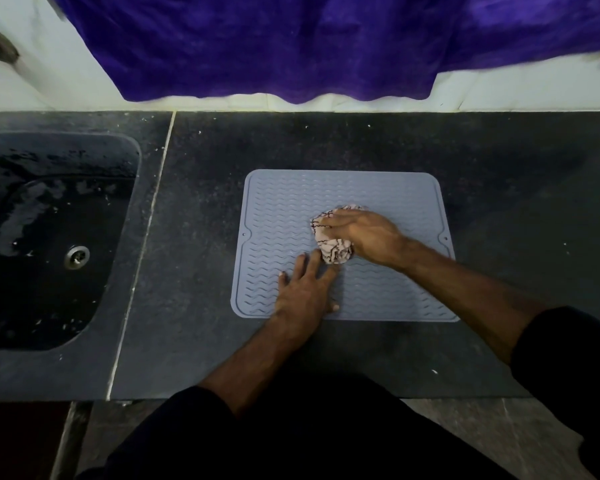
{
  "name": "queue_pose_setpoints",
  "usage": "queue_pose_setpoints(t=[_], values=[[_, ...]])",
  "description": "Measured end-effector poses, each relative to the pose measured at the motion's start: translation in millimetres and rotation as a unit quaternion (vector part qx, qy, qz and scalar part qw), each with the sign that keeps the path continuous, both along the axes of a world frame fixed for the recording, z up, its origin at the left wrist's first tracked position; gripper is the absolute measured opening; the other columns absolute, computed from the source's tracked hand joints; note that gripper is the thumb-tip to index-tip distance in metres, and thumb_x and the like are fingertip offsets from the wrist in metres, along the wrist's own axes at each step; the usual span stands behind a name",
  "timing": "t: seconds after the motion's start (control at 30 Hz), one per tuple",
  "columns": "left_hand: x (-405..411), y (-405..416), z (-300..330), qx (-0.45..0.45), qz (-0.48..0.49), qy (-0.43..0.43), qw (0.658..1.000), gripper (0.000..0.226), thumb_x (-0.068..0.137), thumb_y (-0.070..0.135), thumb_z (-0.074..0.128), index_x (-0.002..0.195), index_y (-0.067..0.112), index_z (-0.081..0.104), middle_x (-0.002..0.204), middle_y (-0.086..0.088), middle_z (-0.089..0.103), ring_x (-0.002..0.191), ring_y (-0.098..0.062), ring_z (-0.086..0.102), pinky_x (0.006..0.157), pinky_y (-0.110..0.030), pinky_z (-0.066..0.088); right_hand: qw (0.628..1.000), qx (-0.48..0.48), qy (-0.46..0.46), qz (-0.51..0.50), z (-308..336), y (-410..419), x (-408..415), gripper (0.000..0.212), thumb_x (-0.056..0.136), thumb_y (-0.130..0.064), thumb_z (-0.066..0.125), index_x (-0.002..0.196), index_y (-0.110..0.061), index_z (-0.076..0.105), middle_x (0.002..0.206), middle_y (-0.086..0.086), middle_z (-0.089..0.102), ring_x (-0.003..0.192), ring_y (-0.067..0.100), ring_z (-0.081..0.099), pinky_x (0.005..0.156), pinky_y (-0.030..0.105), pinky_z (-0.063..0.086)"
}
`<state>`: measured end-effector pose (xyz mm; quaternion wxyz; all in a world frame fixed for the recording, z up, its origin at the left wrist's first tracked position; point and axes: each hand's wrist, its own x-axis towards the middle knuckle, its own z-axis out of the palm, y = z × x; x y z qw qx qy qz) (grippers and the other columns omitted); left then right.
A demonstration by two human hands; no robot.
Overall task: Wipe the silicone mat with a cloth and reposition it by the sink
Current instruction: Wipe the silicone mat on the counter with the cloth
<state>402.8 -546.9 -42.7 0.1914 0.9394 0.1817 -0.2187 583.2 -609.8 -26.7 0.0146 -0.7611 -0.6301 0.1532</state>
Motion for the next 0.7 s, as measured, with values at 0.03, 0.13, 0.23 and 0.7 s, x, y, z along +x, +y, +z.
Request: queue_pose_setpoints(t=[0.03, 0.13, 0.23, 0.7], values=[[0.1, 0.1, 0.5, 0.002, -0.001, 0.002, 1.0, 0.083, 0.09, 0.041, 0.06, 0.153, 0.033, 0.006, 0.16, 0.0, -0.017, 0.146, -0.03, -0.014, 0.115, -0.061, 0.01, 1.0, 0.0, 0.003, -0.013, -0.4, -1.7, 0.6, 0.045, 0.095, -0.023, 0.052, 0.14, -0.023, 0.045, 0.149, -0.003, 0.039, 0.141, 0.019, 0.03, 0.116, 0.029, 0.017], [-0.3, 0.9, 1.7, -0.004, -0.002, 0.002, 1.0, 0.082, 0.091, 0.04, 0.059, 0.153, 0.034, 0.006, 0.16, 0.0, -0.019, 0.146, -0.029, -0.015, 0.115, -0.06, 0.008, 0.999, -0.009, -0.002, -0.049, 6.9, -8.7, 11.8, 0.047, 0.09, -0.023, 0.06, 0.135, -0.024, 0.05, 0.143, -0.001, 0.049, 0.133, 0.021, 0.041, 0.112, 0.033, 0.029], [-0.7, 0.8, 2.2, -0.004, -0.003, 0.0, 1.0, 0.083, 0.091, 0.041, 0.059, 0.153, 0.034, 0.006, 0.16, 0.0, -0.019, 0.146, -0.03, -0.015, 0.116, -0.06, 0.008, 0.996, -0.034, -0.011, -0.083, 16.2, -11.3, 24.9, 0.047, 0.081, -0.019, 0.071, 0.127, -0.023, 0.059, 0.13, 0.004, 0.06, 0.12, 0.025, 0.052, 0.101, 0.04, 0.043], [-0.6, 2.1, 0.5, -0.023, 0.0, -0.004, 1.0, 0.085, 0.089, 0.041, 0.062, 0.153, 0.034, 0.006, 0.159, 0.001, -0.02, 0.146, -0.029, -0.016, 0.115, -0.06, 0.005, 0.999, -0.032, -0.036, -0.017, 10.6, -23.2, 26.5, 0.055, 0.08, -0.012, 0.069, 0.131, -0.025, 0.054, 0.141, -0.001, 0.052, 0.133, 0.022, 0.042, 0.109, 0.038, 0.035]])
